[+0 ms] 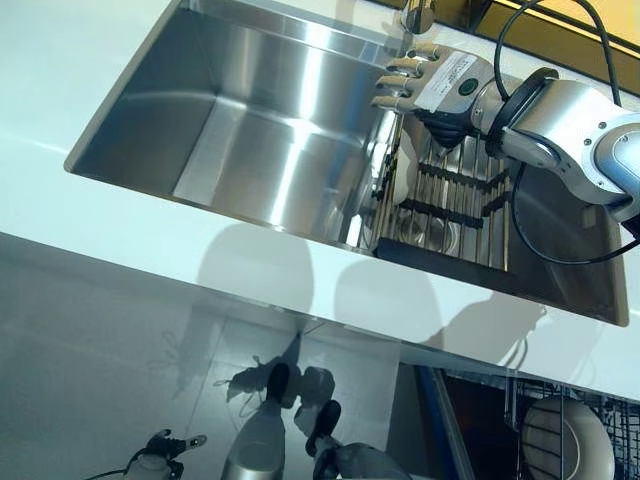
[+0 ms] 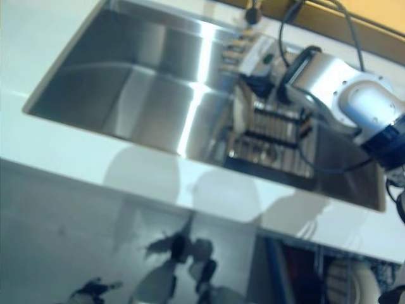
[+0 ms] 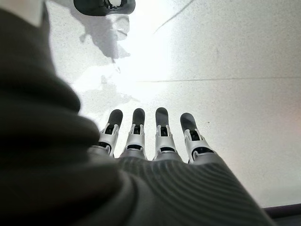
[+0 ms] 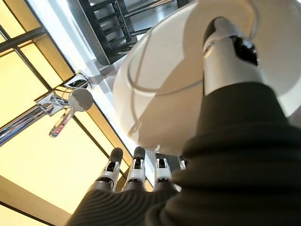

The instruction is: Take plates into dishwasher

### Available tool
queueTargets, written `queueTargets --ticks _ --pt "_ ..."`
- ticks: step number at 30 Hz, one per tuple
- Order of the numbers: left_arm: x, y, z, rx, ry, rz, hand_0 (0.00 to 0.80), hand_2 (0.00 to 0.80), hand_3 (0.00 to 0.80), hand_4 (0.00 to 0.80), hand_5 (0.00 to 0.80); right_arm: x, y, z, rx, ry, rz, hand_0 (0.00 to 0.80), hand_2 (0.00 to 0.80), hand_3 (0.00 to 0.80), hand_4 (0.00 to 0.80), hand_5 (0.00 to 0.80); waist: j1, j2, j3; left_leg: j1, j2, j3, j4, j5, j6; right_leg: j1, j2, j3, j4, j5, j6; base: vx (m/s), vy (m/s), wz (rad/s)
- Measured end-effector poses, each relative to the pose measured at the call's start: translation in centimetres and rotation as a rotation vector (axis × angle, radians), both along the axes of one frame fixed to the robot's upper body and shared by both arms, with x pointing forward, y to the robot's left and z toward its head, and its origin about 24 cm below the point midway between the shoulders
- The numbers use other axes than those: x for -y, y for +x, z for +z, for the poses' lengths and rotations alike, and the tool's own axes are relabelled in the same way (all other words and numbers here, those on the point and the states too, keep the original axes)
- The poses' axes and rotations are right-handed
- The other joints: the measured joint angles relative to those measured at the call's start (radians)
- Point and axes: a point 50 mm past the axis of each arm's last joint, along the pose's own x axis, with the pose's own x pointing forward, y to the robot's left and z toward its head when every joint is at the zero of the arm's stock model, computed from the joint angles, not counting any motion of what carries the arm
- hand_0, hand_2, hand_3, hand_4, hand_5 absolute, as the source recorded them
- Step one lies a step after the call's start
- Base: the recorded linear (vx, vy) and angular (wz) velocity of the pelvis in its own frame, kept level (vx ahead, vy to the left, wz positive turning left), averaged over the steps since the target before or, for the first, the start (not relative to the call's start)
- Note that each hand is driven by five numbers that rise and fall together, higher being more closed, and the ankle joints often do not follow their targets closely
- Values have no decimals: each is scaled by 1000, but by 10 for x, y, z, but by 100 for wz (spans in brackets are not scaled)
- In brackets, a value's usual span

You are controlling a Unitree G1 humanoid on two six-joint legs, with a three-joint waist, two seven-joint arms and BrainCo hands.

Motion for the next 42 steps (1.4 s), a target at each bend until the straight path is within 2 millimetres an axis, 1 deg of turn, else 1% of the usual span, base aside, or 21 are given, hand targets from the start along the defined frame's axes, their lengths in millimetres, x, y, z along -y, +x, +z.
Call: queueTargets --ticks 6,9,10,11,12,13,22,27,33,36,40,42 --pt "1 4 1 18 -12 15 0 0 0 0 0 -1 0 -5 0 -97 -18 0 0 0 0 0 0 0 4 -16 1 1 1 2 0 -15 1 0 0 1 0 -5 1 0" --pt "1 4 1 20 -15 21 0 0 0 0 0 0 2 -14 -14 -204 -53 0 0 0 0 0 1 -2 13 -16 0 1 0 2 0 -15 1 0 0 1 0 0 0 0" --pt "1 5 1 21 -15 21 0 0 0 0 0 0 2 -17 -22 -230 -63 110 110 110 110 110 1 -3 17 -17 0 1 0 2 0 -15 1 0 0 1 0 0 0 0" --pt "1 4 1 20 -15 21 0 0 0 0 0 1 2 -18 -22 -252 -72 458 458 458 458 458 1 -3 22 -17 0 1 0 2 0 -15 1 0 0 1 0 0 0 0" --pt "1 4 1 20 -15 21 0 0 0 0 0 1 3 -18 -22 -265 -79 518 518 518 518 518 1 -3 25 -17 0 1 0 2 0 -15 1 0 0 1 0 0 0 0" --pt "0 4 1 22 -17 26 0 0 0 0 0 2 3 -19 -24 -281 -90 800 800 800 800 800 0 -4 28 -17 1 1 0 2 0 -15 1 0 0 1 0 0 0 0" --pt "1 6 2 36 -28 41 0 0 0 0 0 11 7 -24 -37 -394 -187 800 800 800 800 800 -2 -6 30 -17 1 3 0 2 0 -16 1 1 0 1 0 0 0 0" --pt "1 7 2 37 -27 41 0 0 0 0 0 17 12 -23 -43 -386 -217 800 800 800 800 800 -2 -8 31 -14 1 4 1 2 0 -14 1 1 0 1 0 0 0 0" --pt "1 7 2 37 -26 41 0 0 0 0 0 21 14 -22 -26 -354 -193 800 800 800 800 800 -3 -9 30 5 2 9 0 2 0 3 1 3 0 1 0 9 -3 -2" --pt "1 8 2 39 -26 41 0 0 0 0 0 22 13 -19 -21 -309 -163 800 800 800 800 800 -5 -12 28 27 4 17 0 2 0 23 0 4 0 1 0 32 -12 -8" --pt "1 8 2 40 -25 38 0 0 0 0 0 24 13 -14 -18 -215 -144 800 800 800 800 800 -11 -24 19 46 11 34 0 0 -3 34 3 7 0 6 0 50 -9 -13" --pt "1 5 1 37 -23 40 0 0 0 0 0 25 12 -11 -10 -178 -142 800 800 800 800 800 -17 -33 4 58 14 46 -1 -3 -6 43 4 16 0 6 0 67 -5 -14"
